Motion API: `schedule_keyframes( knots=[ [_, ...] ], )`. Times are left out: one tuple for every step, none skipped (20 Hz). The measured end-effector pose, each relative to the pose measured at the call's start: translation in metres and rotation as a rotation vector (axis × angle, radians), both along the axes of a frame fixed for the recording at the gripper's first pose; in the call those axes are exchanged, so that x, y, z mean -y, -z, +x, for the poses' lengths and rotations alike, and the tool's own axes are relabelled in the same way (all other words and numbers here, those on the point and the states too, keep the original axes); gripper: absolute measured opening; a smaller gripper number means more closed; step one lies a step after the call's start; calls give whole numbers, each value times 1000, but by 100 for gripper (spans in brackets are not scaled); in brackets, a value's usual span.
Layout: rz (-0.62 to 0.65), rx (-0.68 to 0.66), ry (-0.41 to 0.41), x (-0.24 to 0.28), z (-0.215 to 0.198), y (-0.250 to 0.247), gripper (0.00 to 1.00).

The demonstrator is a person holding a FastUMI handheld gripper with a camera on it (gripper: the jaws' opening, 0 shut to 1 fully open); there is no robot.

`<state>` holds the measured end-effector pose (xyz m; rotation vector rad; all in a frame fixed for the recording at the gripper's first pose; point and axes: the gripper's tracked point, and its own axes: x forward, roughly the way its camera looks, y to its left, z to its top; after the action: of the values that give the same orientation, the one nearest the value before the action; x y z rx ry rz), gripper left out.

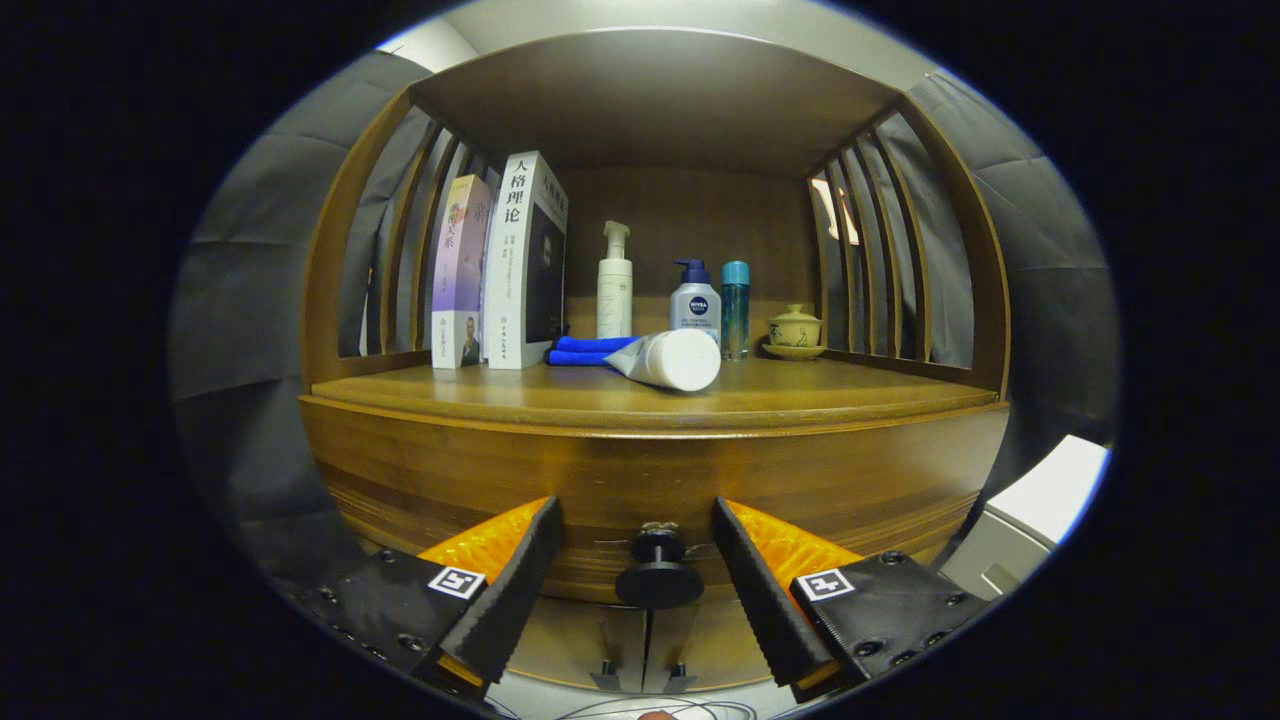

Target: Pull open the drawer, take out the items inside it, and place them on the countertop above the cabinet.

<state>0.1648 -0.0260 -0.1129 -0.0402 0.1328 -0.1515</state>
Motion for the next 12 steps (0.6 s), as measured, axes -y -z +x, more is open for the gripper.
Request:
schedule_keyframes(
  knots=[
    [-11, -1, 3, 0, -1, 2, 97],
    [-19, 10, 2, 0, -1, 1, 97],
    [-26, 14, -15, -2, -1, 1, 97],
    [-31, 16, -38, -4, -2, -3, 97],
    [-41, 29, -59, -2, -8, -12, 97],
    [-50, 58, -72, 2, -14, -26, 97],
    [-55, 87, -87, 7, -19, -41, 97],
    [-54, 108, -99, 13, -25, -59, 97],
    [-45, 136, -104, 21, -33, -74, 98],
    [-35, 167, -110, 31, -41, -91, 98],
    [-26, 194, -113, 43, -50, -107, 98],
    [-18, 212, -102, 58, -58, -119, 98]
  ],
)
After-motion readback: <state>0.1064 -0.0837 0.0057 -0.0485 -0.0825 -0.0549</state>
